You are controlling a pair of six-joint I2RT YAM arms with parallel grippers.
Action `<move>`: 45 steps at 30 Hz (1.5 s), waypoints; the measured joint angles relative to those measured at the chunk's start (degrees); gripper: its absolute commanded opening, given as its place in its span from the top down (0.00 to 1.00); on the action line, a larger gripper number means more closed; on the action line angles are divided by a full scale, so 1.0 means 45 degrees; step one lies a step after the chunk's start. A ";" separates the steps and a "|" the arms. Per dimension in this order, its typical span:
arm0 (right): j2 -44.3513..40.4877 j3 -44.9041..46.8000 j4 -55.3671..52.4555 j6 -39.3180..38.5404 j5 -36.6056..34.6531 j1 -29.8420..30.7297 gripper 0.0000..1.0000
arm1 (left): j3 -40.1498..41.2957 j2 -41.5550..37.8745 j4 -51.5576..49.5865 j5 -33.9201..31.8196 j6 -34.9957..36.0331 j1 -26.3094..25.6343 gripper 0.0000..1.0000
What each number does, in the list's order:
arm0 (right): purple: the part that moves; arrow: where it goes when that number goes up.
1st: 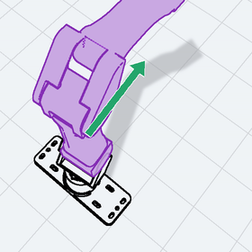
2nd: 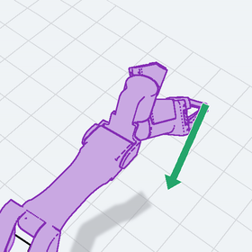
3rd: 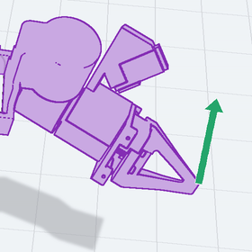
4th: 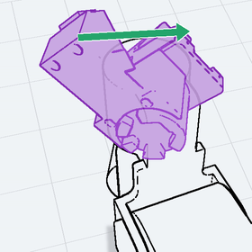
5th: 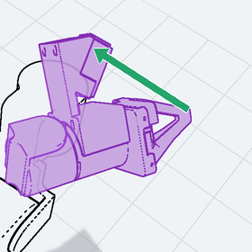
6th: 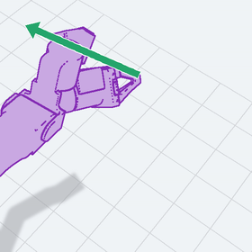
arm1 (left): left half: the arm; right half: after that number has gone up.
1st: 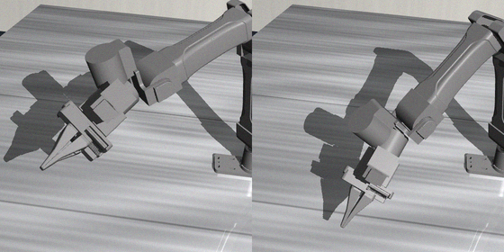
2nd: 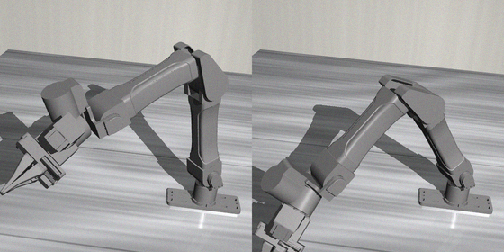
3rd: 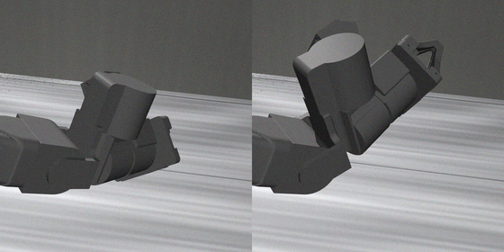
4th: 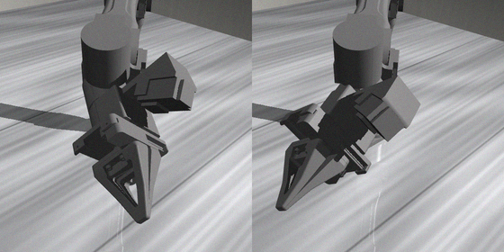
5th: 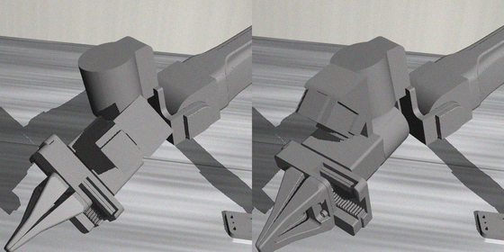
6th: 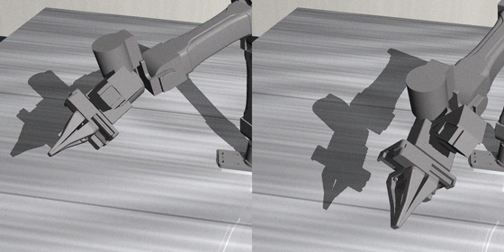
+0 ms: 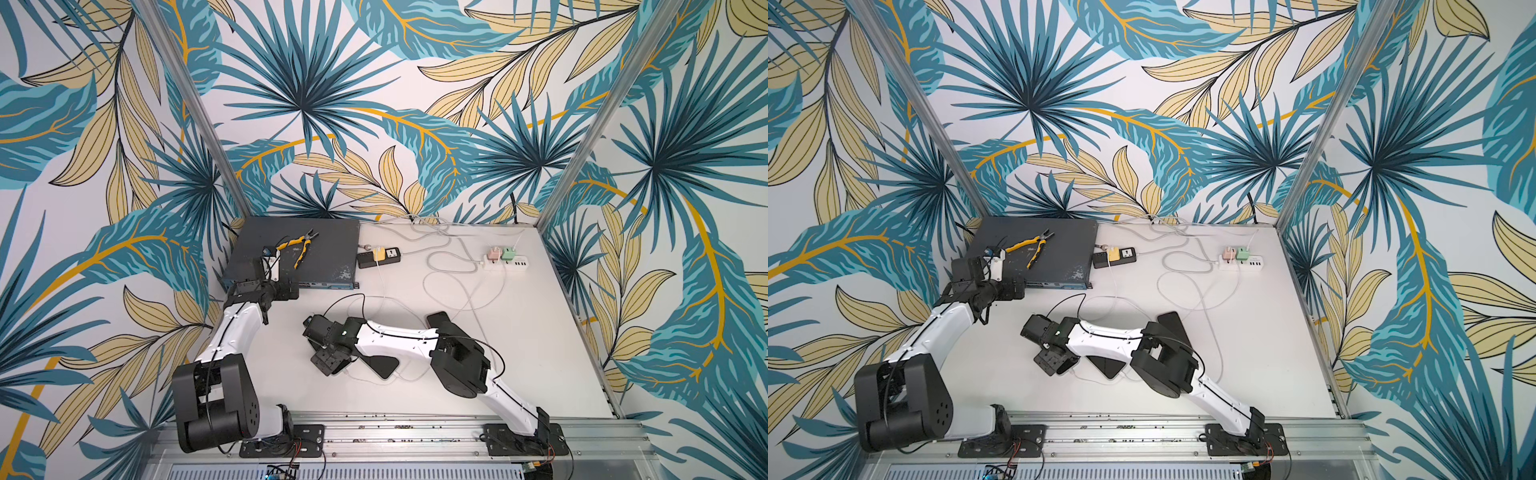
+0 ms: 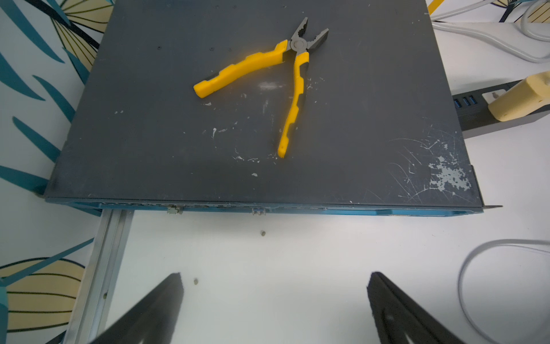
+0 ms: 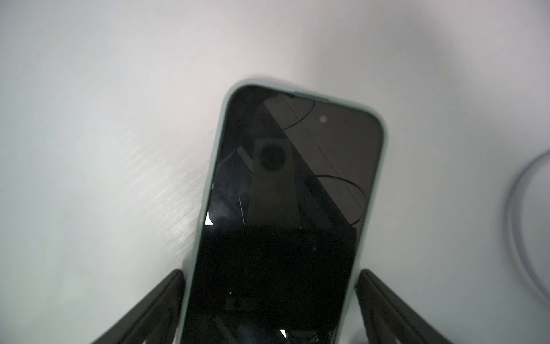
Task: Unplug the charging cable from the phone
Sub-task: Pick up the phone at the center of the board.
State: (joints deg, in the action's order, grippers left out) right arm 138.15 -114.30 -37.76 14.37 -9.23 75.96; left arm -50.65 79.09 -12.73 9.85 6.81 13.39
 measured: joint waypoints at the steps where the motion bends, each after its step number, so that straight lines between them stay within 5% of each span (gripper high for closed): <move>1: 0.0029 -0.0083 -0.0068 -0.0019 -0.0068 0.0024 0.21 | -0.0039 -0.0005 -0.0015 0.0000 -0.0010 0.0000 0.00; 11: 0.0053 -0.0389 -0.0641 -0.0476 -0.0330 0.0044 0.50 | -0.0068 -0.0087 -0.0194 0.0010 -0.0044 0.0005 0.00; 20: -0.0233 -0.0228 -0.0578 -0.0845 0.0544 -0.0563 0.58 | -0.0403 -0.0427 -0.0797 0.0991 0.0170 0.0024 0.00; 26: -0.2074 0.1219 0.0510 -0.1015 0.2341 -0.1855 0.59 | -0.0403 -0.1161 -0.1093 0.2691 0.0602 0.0034 0.00; 35: -0.4974 0.4804 0.4459 -0.0325 0.6402 -0.3978 0.56 | -0.0525 -0.1817 -0.1763 0.6567 0.0947 0.0039 0.00; 45: -0.6674 1.0064 1.2614 0.3317 0.9957 -0.5032 0.56 | -0.1083 -0.1826 -0.3439 1.1404 0.0962 0.0039 0.00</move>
State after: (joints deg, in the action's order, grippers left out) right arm 108.12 -69.01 19.00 29.30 35.57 53.32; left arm -55.53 70.87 -28.21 61.17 11.14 13.56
